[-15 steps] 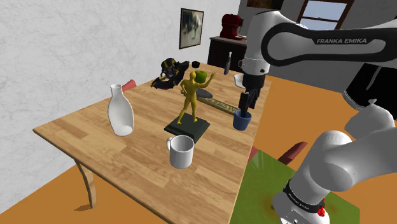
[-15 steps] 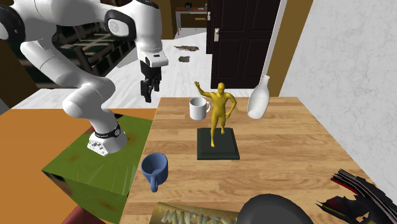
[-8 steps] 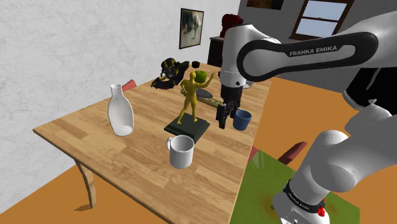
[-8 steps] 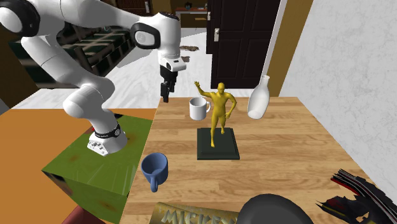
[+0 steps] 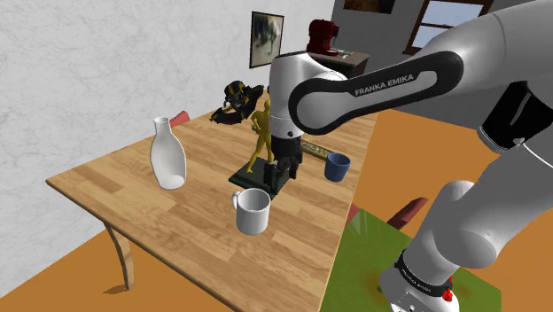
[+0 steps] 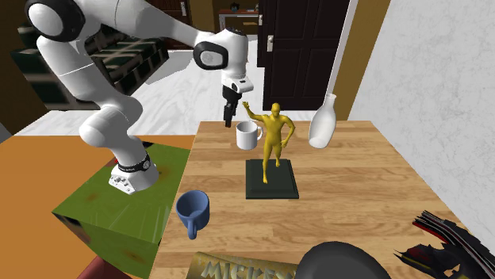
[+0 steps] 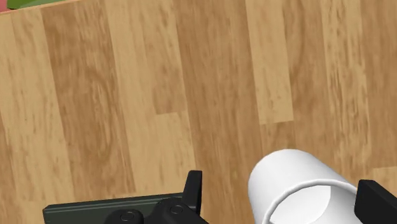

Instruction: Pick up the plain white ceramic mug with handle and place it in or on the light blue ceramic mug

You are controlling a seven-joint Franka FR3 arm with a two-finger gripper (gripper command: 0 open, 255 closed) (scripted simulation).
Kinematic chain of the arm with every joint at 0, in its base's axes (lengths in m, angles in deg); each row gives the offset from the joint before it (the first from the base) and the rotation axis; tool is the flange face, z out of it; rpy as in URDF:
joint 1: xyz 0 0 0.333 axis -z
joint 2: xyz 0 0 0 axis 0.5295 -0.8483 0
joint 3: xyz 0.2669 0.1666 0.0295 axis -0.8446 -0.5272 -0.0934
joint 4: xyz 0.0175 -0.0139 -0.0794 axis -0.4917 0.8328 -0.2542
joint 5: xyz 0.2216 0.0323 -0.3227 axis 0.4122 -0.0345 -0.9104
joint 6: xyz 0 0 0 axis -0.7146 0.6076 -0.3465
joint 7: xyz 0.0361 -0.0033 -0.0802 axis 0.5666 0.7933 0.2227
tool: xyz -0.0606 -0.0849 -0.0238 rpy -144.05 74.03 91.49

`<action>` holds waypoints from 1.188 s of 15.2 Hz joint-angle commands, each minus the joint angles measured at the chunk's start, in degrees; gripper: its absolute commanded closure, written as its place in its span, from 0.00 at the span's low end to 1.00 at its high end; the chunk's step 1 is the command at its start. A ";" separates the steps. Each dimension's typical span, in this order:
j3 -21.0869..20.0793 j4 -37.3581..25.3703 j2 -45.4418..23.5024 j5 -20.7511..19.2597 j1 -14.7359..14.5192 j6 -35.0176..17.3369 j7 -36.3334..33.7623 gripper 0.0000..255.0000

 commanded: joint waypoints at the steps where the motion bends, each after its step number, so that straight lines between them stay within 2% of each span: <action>1: -1.73 -2.10 -3.70 -0.36 -0.58 -1.82 -2.55 0.00; 9: -6.00 -13.28 -19.98 -5.68 -3.06 -6.74 -12.02 0.00; 18: -5.92 -9.91 -22.48 -6.82 -3.39 -12.41 -12.85 0.00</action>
